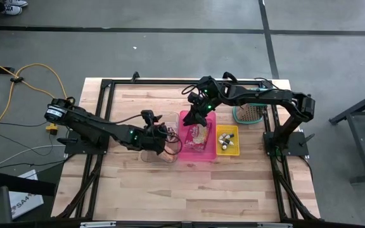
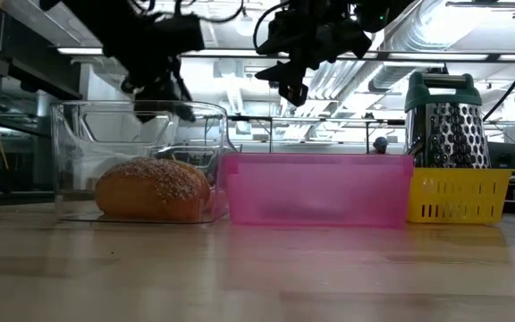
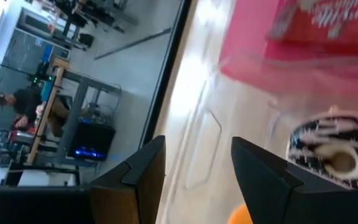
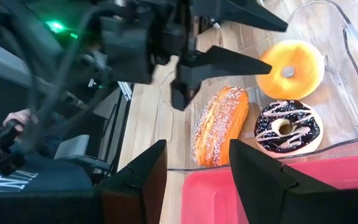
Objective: Pick & Place Food Item
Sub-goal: Return to Home Position
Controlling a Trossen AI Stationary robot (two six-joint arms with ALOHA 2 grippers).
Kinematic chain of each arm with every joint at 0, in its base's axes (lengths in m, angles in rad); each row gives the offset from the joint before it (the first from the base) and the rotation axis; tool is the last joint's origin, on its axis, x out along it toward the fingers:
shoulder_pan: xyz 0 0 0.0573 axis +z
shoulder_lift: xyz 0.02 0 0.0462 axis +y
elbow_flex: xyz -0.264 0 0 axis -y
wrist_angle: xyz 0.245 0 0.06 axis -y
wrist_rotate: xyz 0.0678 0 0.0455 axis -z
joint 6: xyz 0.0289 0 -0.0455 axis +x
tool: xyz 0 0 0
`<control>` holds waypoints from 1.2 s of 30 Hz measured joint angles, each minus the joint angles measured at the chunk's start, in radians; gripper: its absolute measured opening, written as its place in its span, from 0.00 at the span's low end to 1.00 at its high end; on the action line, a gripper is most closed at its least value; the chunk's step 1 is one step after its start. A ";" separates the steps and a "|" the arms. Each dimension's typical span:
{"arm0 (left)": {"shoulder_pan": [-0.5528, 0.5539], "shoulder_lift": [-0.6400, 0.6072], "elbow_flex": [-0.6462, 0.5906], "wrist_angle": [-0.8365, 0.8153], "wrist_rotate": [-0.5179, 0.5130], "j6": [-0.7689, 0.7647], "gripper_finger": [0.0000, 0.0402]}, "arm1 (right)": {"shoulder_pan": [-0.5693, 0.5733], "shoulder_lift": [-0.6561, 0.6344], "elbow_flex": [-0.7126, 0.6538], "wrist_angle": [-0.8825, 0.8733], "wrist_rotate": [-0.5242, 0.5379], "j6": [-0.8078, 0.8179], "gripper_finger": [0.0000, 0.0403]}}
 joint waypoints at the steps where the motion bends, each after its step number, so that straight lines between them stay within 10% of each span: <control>1: 0.000 -0.004 0.011 0.000 0.000 0.013 0.44 | 0.000 0.000 0.000 0.000 0.000 0.000 0.40; 36: -0.064 -0.091 0.051 0.048 0.096 0.017 0.44 | 0.054 -0.023 0.000 0.003 0.033 -0.119 0.40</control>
